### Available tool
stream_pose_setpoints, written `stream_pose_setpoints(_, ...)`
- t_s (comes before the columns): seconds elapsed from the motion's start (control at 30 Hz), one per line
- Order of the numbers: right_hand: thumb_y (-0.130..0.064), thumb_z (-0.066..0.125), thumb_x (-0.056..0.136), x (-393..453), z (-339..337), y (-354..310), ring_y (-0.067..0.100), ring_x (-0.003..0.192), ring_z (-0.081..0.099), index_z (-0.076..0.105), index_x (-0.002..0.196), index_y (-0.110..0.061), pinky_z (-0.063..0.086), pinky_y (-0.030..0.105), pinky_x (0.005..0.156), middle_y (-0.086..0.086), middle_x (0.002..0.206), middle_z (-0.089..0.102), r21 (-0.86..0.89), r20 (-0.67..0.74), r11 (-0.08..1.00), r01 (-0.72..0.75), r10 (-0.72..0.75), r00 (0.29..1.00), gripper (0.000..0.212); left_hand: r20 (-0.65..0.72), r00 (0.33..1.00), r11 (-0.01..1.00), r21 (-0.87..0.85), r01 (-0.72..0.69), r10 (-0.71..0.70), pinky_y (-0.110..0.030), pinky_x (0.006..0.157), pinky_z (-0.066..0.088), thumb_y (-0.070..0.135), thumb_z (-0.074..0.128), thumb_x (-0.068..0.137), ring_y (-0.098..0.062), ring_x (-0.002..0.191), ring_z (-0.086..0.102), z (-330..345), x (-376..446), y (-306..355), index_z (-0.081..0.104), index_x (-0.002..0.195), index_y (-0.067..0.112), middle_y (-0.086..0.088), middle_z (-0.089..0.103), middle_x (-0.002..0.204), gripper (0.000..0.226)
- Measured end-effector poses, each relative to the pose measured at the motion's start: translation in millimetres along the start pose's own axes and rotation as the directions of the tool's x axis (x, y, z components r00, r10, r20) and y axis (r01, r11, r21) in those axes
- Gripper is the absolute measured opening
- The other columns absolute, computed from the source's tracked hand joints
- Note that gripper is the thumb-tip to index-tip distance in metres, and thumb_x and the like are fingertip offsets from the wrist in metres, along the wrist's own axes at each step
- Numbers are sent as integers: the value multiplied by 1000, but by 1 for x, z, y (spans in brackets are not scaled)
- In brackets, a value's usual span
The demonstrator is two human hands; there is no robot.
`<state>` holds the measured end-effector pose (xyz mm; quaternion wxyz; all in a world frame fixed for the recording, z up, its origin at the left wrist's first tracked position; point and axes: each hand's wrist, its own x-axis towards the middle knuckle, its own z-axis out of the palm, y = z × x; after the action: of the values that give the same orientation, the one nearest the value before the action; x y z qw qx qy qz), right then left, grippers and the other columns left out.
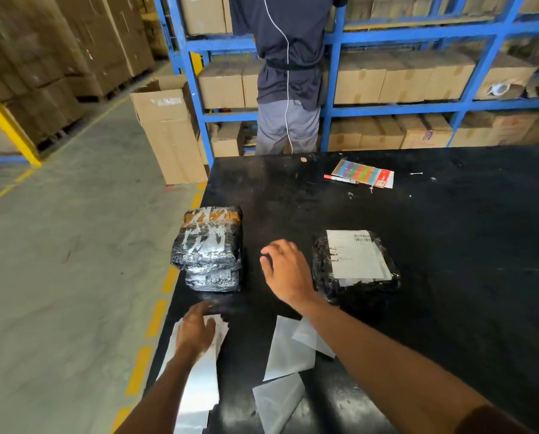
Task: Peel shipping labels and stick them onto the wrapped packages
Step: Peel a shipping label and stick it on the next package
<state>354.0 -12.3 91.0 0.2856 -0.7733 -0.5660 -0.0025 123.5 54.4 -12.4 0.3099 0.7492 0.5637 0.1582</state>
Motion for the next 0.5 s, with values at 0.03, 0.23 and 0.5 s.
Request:
stream_pose_setpoints(0.03,-31,46,95,-10,14,-14,22,100,58,67,102,-20,51,38,85,1,108,64,74,23,997,10,-12,1000,25,-29,999,999,33,33,-32,-42,104,44,5,62,87,-32,122,55,-6,-4,-9,60,129,14,-11,58,134,43)
stream_pose_setpoints(0.23,-34,49,97,-67,89,-64,34,108,64,68,107,-11,52,38,87,13,114,70,195,634,903,-383,182,751,32,-36,976,976,-4,217,-217,-47,113,33,22,53,98,-36,135,40,-18,-42,-67,44,145,14,-15,41,151,48)
stream_pose_setpoints(0.5,-34,83,73,-98,142,-86,28,104,67,55,109,-11,60,40,84,8,117,66,225,739,530,-817,453,498,51,-29,961,946,-187,264,-275,-39,102,44,32,47,101,-29,126,49,-19,-58,-60,39,148,27,-9,43,149,48)
